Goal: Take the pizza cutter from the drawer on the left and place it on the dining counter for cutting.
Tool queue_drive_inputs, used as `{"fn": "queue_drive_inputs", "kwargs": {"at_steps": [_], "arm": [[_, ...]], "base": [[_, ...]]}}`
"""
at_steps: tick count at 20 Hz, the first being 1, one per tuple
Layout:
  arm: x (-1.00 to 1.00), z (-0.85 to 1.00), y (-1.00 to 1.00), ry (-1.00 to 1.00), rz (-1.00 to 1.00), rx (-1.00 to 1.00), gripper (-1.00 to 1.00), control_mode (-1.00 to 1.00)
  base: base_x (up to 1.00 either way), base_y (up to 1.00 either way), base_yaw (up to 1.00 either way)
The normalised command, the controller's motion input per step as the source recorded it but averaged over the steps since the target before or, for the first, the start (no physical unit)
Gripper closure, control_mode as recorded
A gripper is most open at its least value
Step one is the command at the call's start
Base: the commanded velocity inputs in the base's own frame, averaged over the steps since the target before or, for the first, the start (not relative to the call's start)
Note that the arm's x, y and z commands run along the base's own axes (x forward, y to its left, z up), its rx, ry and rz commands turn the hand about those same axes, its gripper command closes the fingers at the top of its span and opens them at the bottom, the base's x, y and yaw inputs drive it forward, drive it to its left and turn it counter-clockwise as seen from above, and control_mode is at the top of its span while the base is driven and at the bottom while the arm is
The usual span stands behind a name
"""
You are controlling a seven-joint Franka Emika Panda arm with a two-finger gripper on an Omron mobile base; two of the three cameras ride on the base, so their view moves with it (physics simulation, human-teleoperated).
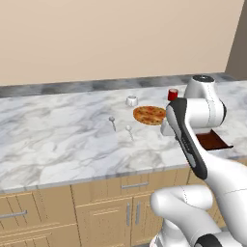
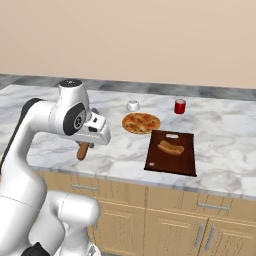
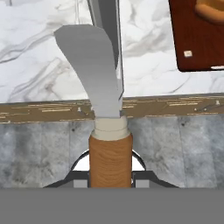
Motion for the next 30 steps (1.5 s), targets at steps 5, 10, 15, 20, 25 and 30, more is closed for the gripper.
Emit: {"fn": "queue_drive_inputs", "kwargs": {"at_steps": [5, 10, 15, 20, 25, 30], "arm": [[0.00, 0.00, 0.00, 0.00, 0.00, 0.00, 1.00, 1.00], [0.00, 0.00, 0.00, 0.00, 0.00, 0.00, 1.00, 1.00], [0.78, 0.00, 0.00, 0.00, 0.00, 0.00, 1.00, -1.00], [0.89, -0.01, 0.18, 0.00, 0.00, 0.00, 1.00, -1.00], [0.84, -0.16, 0.49, 0.00, 0.00, 0.00, 1.00, -1.00], [0.70, -0.29, 0.44, 0.00, 0.00, 0.00, 1.00, -1.00]], "base": [[0.59, -0.20, -0.01], [0.65, -0.13, -0.02], [0.17, 0.00, 0.00], [0.00, 0.00, 0.00], [0.00, 0.00, 0.00], [0.00, 0.00, 0.00]]}}
